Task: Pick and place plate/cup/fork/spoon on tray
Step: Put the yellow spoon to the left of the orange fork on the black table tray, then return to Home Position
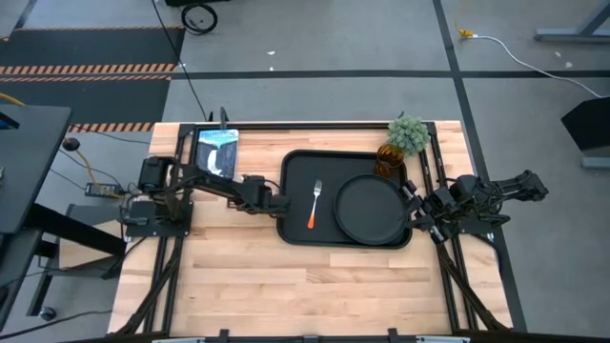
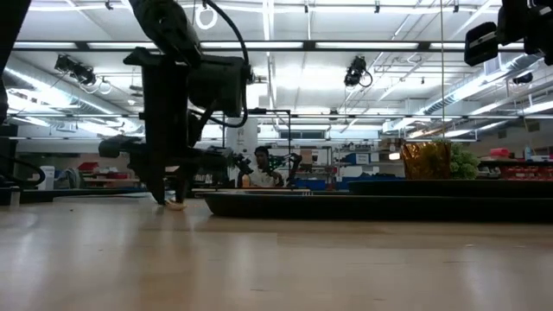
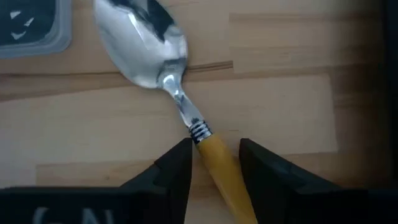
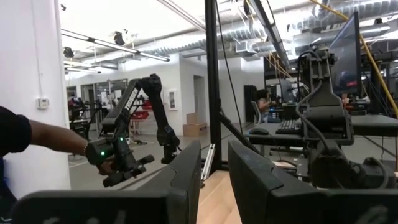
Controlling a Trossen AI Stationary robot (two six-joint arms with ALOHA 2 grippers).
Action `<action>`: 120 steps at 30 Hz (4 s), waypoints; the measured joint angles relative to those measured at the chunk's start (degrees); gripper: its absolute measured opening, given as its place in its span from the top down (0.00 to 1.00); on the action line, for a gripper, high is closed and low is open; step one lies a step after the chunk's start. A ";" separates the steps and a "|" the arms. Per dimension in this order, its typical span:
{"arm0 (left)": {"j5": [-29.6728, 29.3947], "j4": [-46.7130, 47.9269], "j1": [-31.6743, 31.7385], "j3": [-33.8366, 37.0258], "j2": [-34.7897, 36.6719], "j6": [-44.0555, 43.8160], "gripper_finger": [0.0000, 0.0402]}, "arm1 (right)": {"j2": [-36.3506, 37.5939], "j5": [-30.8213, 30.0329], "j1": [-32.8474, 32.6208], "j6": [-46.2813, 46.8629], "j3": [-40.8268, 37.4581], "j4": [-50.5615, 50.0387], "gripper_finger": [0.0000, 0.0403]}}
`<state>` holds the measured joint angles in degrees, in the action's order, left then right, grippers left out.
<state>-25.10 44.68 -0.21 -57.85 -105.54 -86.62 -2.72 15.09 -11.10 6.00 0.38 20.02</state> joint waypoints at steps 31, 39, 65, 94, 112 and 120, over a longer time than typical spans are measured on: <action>-6.95 7.41 -3.53 -14.03 0.01 5.46 0.86 | 0.00 0.02 -0.01 -0.17 0.00 0.89 0.78; -7.54 -9.66 -3.58 -14.59 -1.69 10.15 0.86 | 0.00 0.02 0.01 -0.17 0.00 0.87 0.78; -1.90 -19.12 -2.46 -14.59 -8.94 7.70 0.84 | -0.02 -0.02 0.01 -0.17 0.00 0.82 0.78; -2.31 -22.54 -2.20 -22.01 -7.69 66.29 0.64 | -0.02 -0.56 0.01 -0.19 0.00 1.38 0.78; -3.39 -48.35 -1.17 -27.12 -7.44 148.89 0.65 | 0.00 -28.90 -0.04 -1.58 1.56 7.00 0.78; -2.92 -36.68 -1.61 -27.10 0.29 143.33 0.65 | 0.04 -25.77 -0.03 -1.68 3.72 -0.10 0.78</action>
<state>-28.02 8.01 -1.83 -84.95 -105.24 56.70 -2.68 -10.67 -11.13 4.32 4.10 19.92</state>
